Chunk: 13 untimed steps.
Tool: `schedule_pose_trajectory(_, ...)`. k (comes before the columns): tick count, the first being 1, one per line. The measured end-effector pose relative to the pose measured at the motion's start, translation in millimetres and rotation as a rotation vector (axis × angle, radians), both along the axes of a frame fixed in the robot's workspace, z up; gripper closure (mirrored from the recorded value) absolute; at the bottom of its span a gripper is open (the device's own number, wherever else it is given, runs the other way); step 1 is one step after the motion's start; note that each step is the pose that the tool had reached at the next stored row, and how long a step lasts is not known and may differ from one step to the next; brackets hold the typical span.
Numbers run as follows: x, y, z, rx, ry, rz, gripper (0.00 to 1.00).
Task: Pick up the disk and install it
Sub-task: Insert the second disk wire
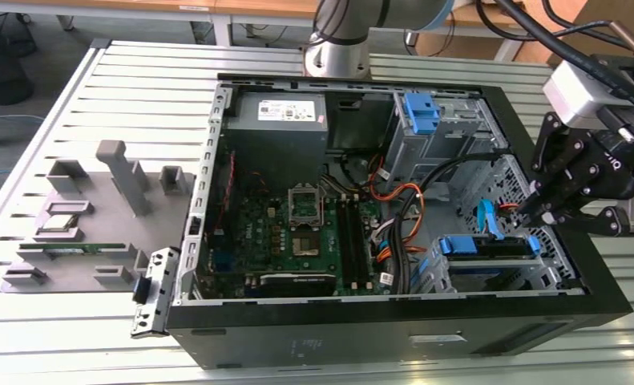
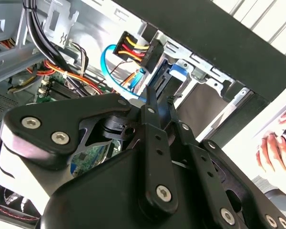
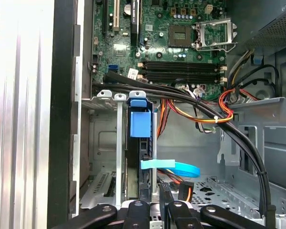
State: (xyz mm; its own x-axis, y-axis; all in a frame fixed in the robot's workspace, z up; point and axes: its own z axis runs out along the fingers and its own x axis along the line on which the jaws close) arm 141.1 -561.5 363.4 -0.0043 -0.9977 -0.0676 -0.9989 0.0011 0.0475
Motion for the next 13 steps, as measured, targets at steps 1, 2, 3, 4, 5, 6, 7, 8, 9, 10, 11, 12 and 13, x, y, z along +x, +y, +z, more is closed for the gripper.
schedule_pose_trajectory(1, 0.5, 0.1, 0.0, 0.0, 0.0, 0.0, 0.76)
schedule_pose_trajectory(2, 0.6, 0.1, 0.0, 0.0, 0.0, 0.0, 0.76)
schedule_pose_trajectory(3, 0.7, 0.2, -0.1, 0.0001, 0.0, 0.0, 0.76)
schedule_pose_trajectory(4, 0.8, 0.6, 0.0, 0.0, 0.0, 0.0, 0.76)
schedule_pose_trajectory(5, 1.0, 1.5, 0.0, 0.0, 0.0, 0.0, 0.76)
schedule_pose_trajectory(6, 1.2, 1.9, 0.0, 0.0, 0.0, 0.0, 0.76)
schedule_pose_trajectory(7, 1.4, 2.4, 0.0, 0.0001, 0.0, 0.0, 0.76)
schedule_pose_trajectory(8, 1.5, 2.9, -0.1, 0.0001, 0.0, 0.0, 0.76)
schedule_pose_trajectory(9, 1.6, 3.7, -0.1, 0.0001, 0.0, 0.0, 0.76)
schedule_pose_trajectory(10, 1.7, 4.3, 0.0, 0.0, 0.0, 0.0, 0.76)
schedule_pose_trajectory(11, 1.7, 4.3, 0.0, 0.0001, 0.0, 0.0, 0.76)
schedule_pose_trajectory(12, 1.7, 4.3, 0.0, 0.0, 0.0, 0.0, 0.76)
schedule_pose_trajectory(13, 1.8, 4.3, 0.0, 0.0001, 0.0, 0.0, 0.76)
